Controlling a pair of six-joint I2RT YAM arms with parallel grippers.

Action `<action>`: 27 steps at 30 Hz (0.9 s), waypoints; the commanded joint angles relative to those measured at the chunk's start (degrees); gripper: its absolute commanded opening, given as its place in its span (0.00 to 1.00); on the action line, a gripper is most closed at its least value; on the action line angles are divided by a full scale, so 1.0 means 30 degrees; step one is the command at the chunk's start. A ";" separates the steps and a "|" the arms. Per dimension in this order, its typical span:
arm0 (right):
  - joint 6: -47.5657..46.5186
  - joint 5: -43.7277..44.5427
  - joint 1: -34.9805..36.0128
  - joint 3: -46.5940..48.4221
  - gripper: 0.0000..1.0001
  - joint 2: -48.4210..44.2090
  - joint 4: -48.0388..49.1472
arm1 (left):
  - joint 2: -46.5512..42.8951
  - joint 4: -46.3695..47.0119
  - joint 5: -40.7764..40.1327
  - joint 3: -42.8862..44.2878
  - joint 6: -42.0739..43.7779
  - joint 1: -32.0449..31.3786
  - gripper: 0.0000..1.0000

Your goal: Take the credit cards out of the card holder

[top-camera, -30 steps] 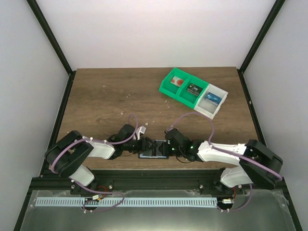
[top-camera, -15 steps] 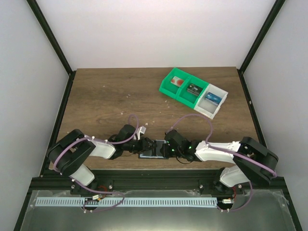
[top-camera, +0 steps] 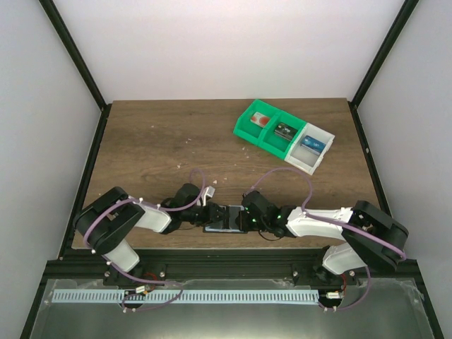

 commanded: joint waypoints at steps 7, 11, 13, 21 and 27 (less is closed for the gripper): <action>0.0183 0.0446 -0.0119 -0.0441 0.14 0.0233 -0.0235 | 0.0537 0.0343 0.0100 -0.0314 0.0220 0.0041 0.15; 0.0194 0.0431 -0.0132 -0.0441 0.14 0.0247 -0.0214 | 0.0707 0.0523 0.0187 -0.0345 0.0201 0.0050 0.10; 0.0166 0.0431 -0.0132 -0.0442 0.14 0.0293 -0.0191 | 0.0759 0.0514 0.0226 -0.0348 0.0191 0.0040 0.09; 0.0140 0.0536 -0.0119 -0.0093 0.13 0.0053 -0.0502 | 0.0804 0.0529 0.0339 -0.0301 0.0215 0.0047 0.07; 0.0049 0.1200 -0.0121 0.0216 0.14 -0.0543 -0.1022 | 0.0892 0.0525 0.0404 -0.0263 0.0212 0.0046 0.04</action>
